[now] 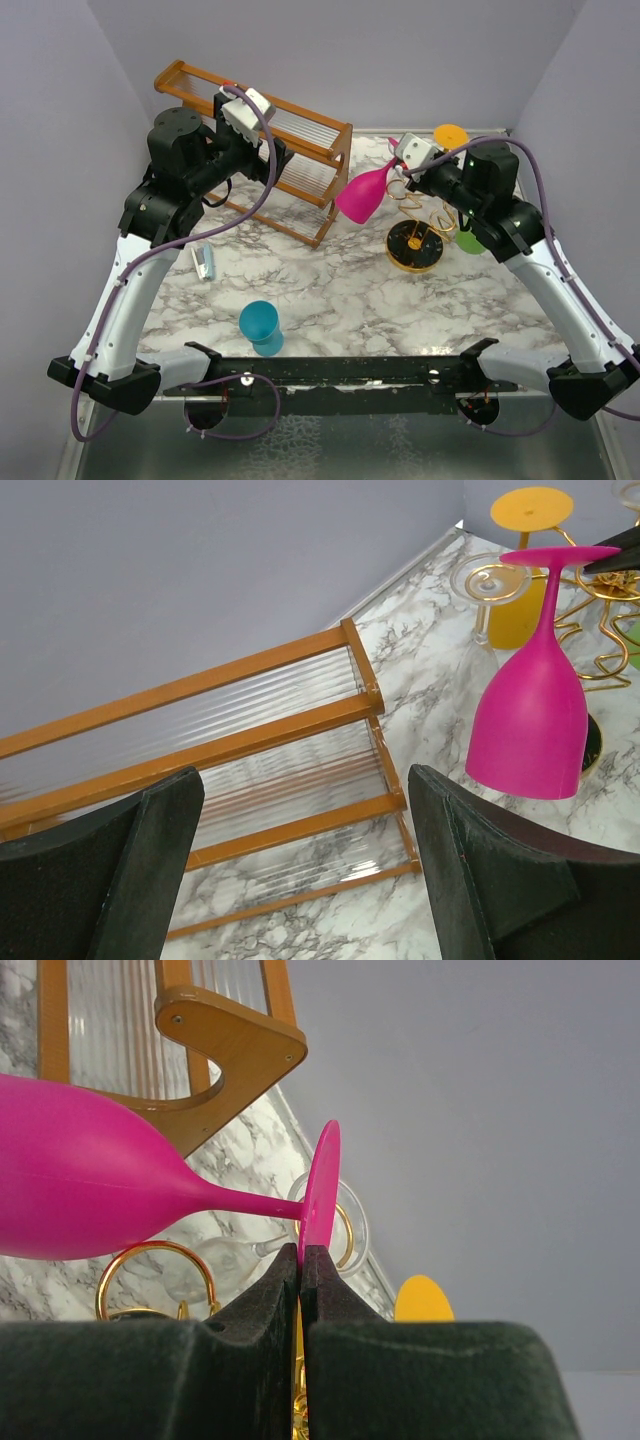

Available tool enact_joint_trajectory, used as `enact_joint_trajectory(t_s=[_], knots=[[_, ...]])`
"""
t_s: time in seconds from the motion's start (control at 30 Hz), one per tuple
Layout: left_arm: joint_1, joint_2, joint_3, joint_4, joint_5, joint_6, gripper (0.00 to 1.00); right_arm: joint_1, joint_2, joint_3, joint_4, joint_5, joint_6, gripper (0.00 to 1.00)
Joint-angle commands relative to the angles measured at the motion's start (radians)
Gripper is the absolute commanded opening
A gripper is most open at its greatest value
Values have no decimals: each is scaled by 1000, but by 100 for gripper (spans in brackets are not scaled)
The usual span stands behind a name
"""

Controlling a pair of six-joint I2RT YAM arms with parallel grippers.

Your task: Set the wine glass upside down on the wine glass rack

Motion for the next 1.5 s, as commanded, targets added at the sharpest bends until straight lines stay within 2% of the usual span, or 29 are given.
enact_joint_trajectory(t_s=[0.0,1.47], knots=[[8,-6,-5,28,24,-3,86,8,-25,-17,42,54,-45,1],[10,-4,-14,27,50,2,86,9,-90,-109,34,53,-157,1]])
